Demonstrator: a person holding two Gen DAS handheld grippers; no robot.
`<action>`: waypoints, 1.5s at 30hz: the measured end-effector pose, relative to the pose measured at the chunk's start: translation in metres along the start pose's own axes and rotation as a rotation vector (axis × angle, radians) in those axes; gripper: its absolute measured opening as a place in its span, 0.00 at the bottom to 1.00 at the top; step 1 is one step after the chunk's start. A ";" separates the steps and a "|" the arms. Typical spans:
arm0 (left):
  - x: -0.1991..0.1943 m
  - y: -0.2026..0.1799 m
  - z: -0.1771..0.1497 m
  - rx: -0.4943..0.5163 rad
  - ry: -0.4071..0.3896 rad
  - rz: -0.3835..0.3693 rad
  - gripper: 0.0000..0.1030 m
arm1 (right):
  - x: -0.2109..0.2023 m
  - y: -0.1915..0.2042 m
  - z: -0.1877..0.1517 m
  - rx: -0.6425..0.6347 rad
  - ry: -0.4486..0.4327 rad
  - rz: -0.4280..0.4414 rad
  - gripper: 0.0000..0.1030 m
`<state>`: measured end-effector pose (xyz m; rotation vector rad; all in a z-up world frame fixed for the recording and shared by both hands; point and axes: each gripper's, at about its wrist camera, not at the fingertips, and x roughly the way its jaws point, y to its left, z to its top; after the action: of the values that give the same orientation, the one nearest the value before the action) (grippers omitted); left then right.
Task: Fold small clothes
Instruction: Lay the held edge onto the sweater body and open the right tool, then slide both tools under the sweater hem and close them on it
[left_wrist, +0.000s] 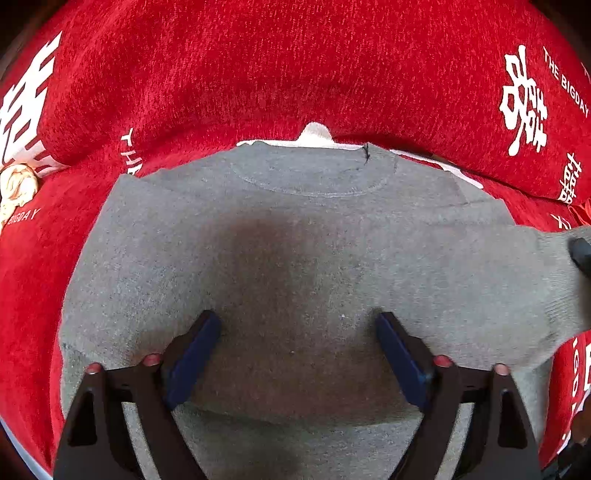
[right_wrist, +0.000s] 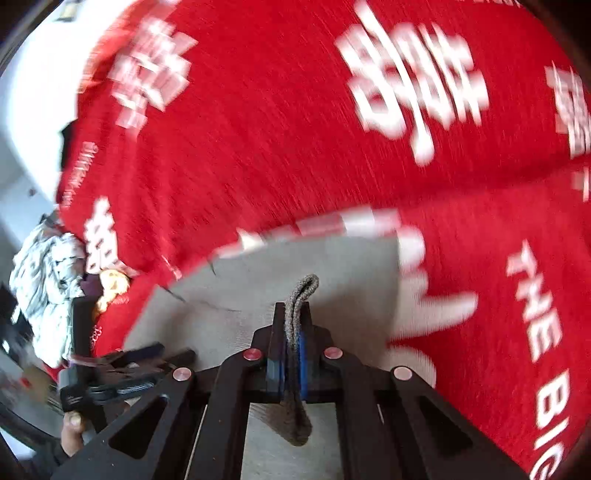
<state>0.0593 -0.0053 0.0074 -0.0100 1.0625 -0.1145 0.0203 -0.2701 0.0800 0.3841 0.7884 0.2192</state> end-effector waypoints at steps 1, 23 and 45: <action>0.000 0.000 0.000 -0.002 0.001 0.001 0.88 | 0.001 0.002 -0.001 -0.011 0.005 -0.022 0.05; -0.009 0.044 -0.009 -0.040 -0.034 0.052 0.88 | 0.028 0.048 -0.017 -0.104 0.206 -0.194 0.55; -0.033 0.052 -0.072 0.008 -0.065 0.046 0.88 | 0.042 0.104 -0.087 -0.279 0.324 -0.368 0.58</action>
<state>-0.0149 0.0530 -0.0026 0.0173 0.9971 -0.0763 -0.0186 -0.1399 0.0402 -0.0668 1.1152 0.0430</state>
